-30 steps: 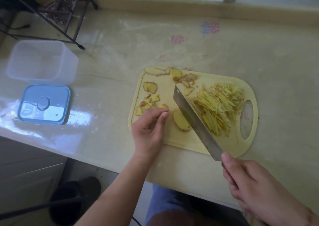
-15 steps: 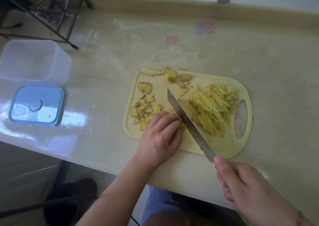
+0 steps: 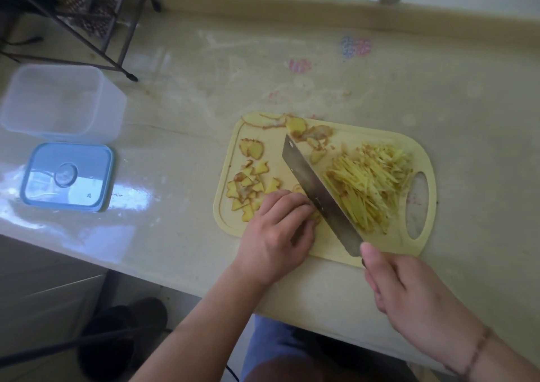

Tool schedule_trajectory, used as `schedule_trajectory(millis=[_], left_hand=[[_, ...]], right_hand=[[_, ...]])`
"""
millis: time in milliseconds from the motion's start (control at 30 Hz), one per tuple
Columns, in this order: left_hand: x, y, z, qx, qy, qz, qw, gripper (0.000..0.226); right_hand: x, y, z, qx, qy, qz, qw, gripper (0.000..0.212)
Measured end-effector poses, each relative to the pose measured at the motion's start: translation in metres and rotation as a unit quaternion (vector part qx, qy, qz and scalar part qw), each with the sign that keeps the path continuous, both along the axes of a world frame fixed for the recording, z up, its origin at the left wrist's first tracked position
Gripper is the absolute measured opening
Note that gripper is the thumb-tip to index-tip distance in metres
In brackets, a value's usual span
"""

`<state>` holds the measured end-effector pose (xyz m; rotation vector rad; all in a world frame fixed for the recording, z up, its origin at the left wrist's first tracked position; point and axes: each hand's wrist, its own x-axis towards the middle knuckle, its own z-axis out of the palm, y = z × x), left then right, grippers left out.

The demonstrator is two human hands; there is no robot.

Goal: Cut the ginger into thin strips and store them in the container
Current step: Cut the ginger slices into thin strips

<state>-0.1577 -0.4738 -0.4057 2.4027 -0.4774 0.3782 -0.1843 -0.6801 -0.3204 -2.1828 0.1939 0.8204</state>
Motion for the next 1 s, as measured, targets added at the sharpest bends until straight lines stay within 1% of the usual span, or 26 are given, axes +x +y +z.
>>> schedule_trajectory(millis=[167, 267, 367, 433, 600, 767, 1000], left_hand=[[-0.002, -0.001, -0.002, 0.002, -0.01, 0.016, 1.0, 0.007], [-0.002, -0.002, -0.002, 0.001, -0.013, 0.015, 1.0, 0.006], [0.0, -0.002, -0.002, 0.003, -0.011, 0.011, 1.0, 0.006], [0.0, -0.002, -0.003, 0.004, -0.007, 0.01, 1.0, 0.007], [0.001, -0.002, -0.003, 0.005, -0.002, 0.002, 1.0, 0.01], [0.001, 0.0, -0.004, 0.003, -0.01, -0.003, 1.0, 0.008], [-0.001, -0.002, -0.003, -0.011, -0.023, 0.017, 1.0, 0.003]], right_hand=[[-0.007, -0.008, 0.006, 0.005, 0.005, -0.008, 1.0, 0.076], [-0.013, -0.006, 0.01, 0.011, 0.004, 0.006, 1.0, 0.084], [-0.017, -0.005, 0.012, 0.001, 0.005, 0.014, 1.0, 0.095], [-0.019, -0.006, 0.011, -0.008, 0.004, 0.019, 1.0, 0.099], [-0.023, -0.005, 0.009, -0.02, -0.009, 0.016, 1.0, 0.095], [-0.01, 0.009, 0.004, -0.006, -0.03, 0.014, 0.999, 0.066], [-0.024, -0.003, 0.01, 0.013, -0.004, 0.013, 1.0, 0.077]])
